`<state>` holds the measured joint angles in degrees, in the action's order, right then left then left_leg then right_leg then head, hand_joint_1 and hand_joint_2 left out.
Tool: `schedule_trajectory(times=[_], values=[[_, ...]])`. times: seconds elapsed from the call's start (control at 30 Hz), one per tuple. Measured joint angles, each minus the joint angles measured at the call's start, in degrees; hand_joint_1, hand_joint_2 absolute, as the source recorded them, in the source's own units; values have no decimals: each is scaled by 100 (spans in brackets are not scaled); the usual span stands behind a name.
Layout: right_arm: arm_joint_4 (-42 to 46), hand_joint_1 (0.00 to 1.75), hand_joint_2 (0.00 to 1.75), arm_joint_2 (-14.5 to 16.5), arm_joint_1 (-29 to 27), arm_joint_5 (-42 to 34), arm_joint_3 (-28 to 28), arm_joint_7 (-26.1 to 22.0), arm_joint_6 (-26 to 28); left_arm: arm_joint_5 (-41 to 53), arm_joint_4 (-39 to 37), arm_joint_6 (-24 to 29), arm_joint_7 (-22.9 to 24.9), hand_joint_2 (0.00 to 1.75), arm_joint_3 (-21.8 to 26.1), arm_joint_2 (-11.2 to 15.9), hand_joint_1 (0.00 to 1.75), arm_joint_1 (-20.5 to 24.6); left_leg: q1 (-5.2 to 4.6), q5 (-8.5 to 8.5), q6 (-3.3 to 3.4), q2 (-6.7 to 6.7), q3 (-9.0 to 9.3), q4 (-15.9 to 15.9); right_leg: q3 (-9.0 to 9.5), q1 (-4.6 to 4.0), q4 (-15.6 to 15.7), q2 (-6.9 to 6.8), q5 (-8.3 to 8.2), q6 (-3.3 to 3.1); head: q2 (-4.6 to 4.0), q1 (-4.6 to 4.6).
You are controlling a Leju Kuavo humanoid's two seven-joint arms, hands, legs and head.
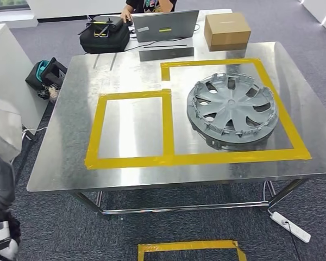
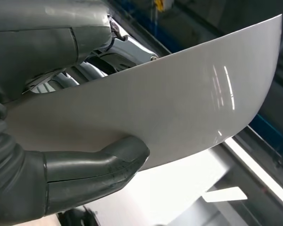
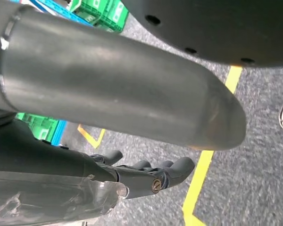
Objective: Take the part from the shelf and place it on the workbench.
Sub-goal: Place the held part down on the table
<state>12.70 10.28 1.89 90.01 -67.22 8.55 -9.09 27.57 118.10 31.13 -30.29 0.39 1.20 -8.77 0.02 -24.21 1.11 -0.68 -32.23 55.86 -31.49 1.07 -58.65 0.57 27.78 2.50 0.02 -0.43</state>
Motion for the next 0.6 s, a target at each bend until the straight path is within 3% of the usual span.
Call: schedule_trajectory(times=[0.07,0.17,0.3,0.47,0.6], values=[[0,0,0,-15,-3,0,25,-5,-10,58,-153,-218,165,175,-147,55,175,159,18,3,-156,2,2,-14,-8,-11,-1,-1,3,-9,0,1],[0,0,0,-42,1,0,106,-22,-45,131,-529,-693,475,175,-426,196,175,514,30,3,-245,0,-8,-16,-9,-18,1,-16,2,-14,-1,5],[0,0,0,-74,8,0,226,-50,-85,275,-1144,-1051,738,175,-813,305,175,1092,23,1,-256,0,-15,-15,4,-10,32,-14,-16,-6,-1,7],[-1,0,0,-103,15,0,440,-73,-116,785,-2131,-1077,1044,175,-1214,326,175,1960,17,9,-243,2,-21,-15,33,-5,90,-7,-50,32,-1,7],[-3,0,0,-122,9,0,555,-67,-130,817,-2683,-1232,1191,175,-1389,317,175,2336,11,8,-235,8,-24,-15,40,2,118,3,-62,45,0,6]])
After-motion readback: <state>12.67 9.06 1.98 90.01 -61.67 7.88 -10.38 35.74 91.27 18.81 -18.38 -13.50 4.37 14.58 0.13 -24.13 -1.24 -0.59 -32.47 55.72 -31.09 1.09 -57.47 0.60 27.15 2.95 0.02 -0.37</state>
